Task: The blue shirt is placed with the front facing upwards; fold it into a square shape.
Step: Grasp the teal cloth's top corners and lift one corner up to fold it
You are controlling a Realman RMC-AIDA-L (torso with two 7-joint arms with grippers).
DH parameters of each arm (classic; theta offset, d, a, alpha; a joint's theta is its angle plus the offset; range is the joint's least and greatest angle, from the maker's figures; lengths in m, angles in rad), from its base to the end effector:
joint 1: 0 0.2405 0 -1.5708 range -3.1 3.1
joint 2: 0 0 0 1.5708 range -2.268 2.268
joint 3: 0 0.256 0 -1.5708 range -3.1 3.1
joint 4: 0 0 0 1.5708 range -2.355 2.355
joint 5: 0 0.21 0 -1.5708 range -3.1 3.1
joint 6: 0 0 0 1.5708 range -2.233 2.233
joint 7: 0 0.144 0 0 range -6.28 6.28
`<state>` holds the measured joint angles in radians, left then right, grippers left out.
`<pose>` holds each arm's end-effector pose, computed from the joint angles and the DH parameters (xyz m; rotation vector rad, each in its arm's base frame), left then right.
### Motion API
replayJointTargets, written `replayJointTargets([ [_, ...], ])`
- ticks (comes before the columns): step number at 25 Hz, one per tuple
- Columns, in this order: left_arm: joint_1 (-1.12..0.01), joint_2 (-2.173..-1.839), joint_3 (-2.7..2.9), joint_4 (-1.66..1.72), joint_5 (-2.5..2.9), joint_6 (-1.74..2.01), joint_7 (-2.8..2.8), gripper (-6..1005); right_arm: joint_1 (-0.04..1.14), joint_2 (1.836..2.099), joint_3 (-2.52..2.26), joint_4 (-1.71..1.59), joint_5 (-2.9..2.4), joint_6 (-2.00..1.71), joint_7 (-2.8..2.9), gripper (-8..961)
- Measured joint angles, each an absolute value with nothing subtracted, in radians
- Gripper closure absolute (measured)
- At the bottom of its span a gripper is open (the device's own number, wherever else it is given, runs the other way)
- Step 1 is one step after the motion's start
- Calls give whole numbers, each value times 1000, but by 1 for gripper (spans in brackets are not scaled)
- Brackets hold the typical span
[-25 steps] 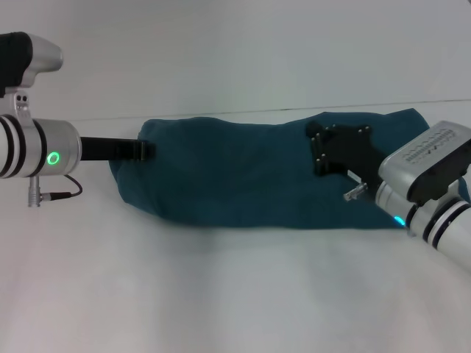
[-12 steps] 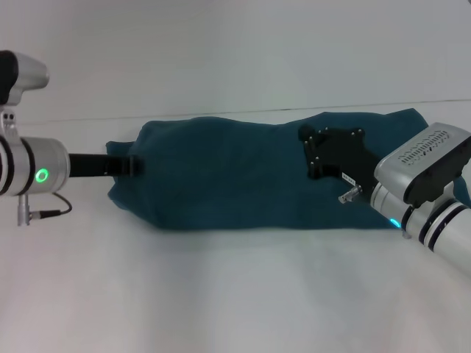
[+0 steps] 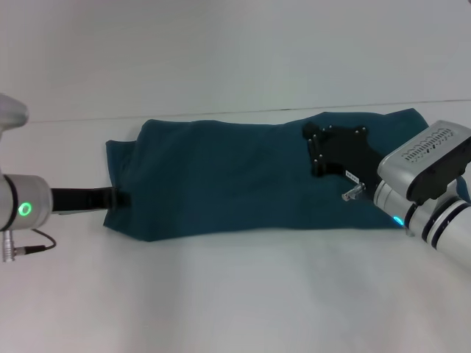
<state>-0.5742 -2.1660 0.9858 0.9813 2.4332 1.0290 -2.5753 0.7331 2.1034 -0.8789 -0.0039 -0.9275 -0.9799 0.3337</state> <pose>-0.2509 0.3980 -0.0065 -2.0871 -1.4579 -0.2362 0.2608 0.3925 -0.0601 -2.0506 0.4076 0.6075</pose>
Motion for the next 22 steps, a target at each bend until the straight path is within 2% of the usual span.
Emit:
replayJointTargets([
  [2,-555,-2168,987,1010,2447,1005,-2598,949,732,2103,-879,-4,-927,-981,334,949],
  [8,-554,-2171,1047,1036,2448,889,-2617,815,730,2102,-879,-6,-925,-980,335,948],
  [10,-568,-2171,1096,1036,2439,835,-2613,602,729,2102,-879,-6,-925,-981,335,948],
  [16,-655,-2161,1139,946,2483,751,-2600,366,724,2101,-870,-6,-923,-987,345,947],
  [22,-669,-2159,1148,892,2509,716,-2628,364,721,2101,-866,-6,-923,-988,363,946],
])
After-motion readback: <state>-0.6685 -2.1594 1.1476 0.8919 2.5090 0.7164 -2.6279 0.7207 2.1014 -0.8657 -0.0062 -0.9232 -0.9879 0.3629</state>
